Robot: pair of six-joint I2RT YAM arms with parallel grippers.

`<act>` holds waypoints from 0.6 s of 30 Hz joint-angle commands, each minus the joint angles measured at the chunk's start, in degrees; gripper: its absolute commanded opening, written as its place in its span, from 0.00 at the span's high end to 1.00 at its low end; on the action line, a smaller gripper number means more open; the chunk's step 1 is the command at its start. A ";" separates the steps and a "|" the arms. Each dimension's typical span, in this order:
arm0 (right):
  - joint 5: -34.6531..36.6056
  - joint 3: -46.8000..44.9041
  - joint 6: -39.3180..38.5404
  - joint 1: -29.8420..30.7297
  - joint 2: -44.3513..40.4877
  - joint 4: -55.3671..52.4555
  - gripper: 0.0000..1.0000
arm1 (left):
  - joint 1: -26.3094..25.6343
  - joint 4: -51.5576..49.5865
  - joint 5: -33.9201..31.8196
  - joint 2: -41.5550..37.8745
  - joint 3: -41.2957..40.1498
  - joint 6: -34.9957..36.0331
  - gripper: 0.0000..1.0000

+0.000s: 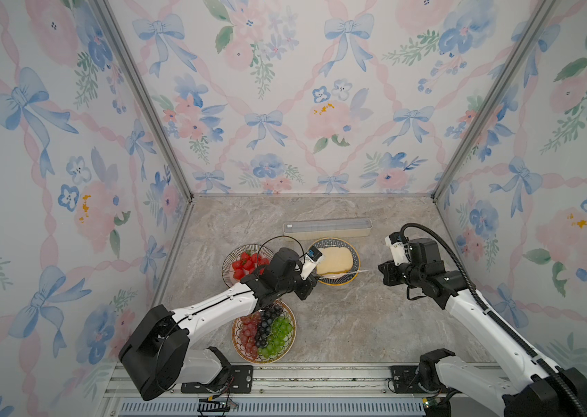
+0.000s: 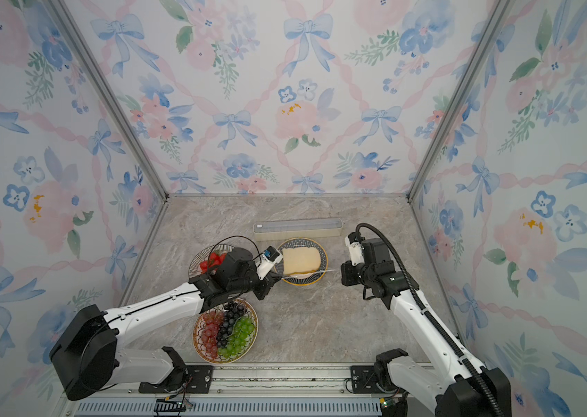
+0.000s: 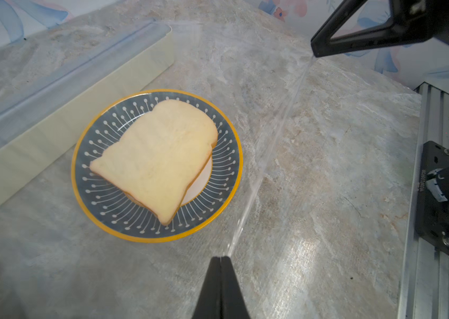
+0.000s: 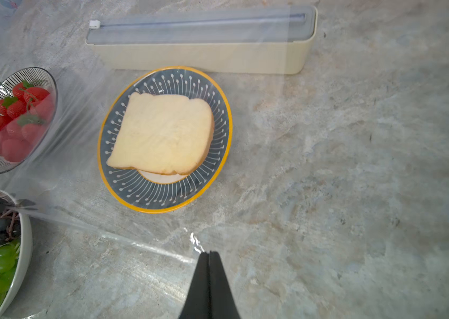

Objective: Wrap the plate with plastic wrap
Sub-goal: Cover the plate with plastic wrap.

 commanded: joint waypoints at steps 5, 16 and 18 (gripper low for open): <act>3.57 -5.96 7.75 0.85 -1.04 -3.80 1.00 | -1.83 2.95 1.52 3.26 -4.61 -5.17 1.00; 3.85 -9.58 13.24 1.43 5.14 1.18 1.00 | -1.82 4.89 0.31 9.27 -5.97 -5.43 1.00; 3.99 -9.44 14.16 1.48 7.54 2.88 1.00 | -1.82 5.57 -0.27 10.83 -5.25 -5.43 1.00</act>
